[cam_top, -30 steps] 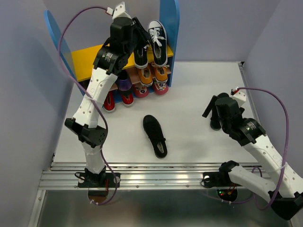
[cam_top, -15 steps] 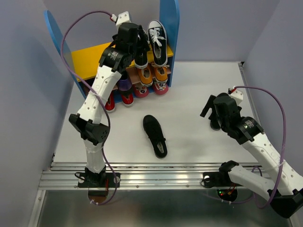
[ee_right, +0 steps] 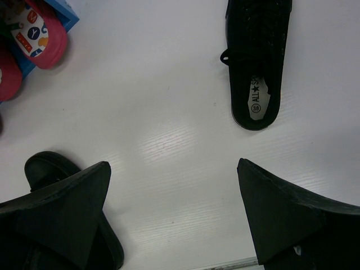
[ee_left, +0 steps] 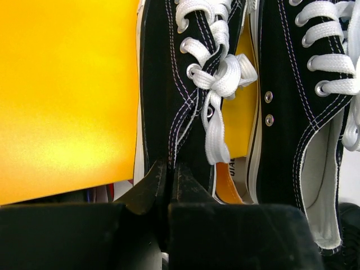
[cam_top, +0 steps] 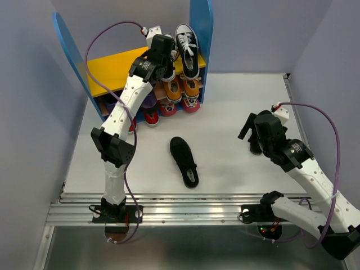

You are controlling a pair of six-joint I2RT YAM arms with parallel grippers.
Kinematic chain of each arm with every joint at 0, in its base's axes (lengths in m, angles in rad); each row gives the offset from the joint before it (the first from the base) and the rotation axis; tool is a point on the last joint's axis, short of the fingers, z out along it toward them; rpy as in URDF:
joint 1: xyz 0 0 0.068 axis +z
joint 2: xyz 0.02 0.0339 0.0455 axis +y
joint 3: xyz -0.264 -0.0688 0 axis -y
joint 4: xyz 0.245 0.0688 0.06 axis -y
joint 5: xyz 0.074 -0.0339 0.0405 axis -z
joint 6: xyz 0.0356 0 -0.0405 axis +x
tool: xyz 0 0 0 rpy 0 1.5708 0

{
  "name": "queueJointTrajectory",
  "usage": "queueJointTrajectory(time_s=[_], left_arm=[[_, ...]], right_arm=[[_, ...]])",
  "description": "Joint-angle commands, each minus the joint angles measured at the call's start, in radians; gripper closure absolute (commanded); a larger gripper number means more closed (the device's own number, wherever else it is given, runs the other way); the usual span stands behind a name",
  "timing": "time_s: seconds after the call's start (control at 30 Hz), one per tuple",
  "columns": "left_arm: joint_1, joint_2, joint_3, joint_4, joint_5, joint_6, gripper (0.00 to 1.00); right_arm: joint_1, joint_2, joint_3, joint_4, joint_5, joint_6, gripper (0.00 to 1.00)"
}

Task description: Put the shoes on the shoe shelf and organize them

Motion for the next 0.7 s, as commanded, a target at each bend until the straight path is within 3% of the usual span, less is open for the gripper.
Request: queueJointTrajectory(time_s=[0.0,0.13,0.43,0.67], left_arm=[[-0.004,-0.072,-0.028,0.03,-0.017,-0.034,1.0],[-0.023,-0.121,-0.112,0.095,-0.043,-0.09,1.0],[-0.098,-0.152,-0.14,0.172,-0.175,-0.228,1.0],[-0.101,-0.068,-0.031,0.153,-0.194,-0.274,1.0]], right_arm=[[0.0,-0.018,0.022,0.03,0.005,-0.003,0.0],[0.0,-0.015,0.019,0.033,0.003,0.0,0.0],[0.0,-0.027,0.013,0.027,0.003,0.005,0.0],[0.0,-0.044,0.011,0.011,0.013,0.008,0.0]])
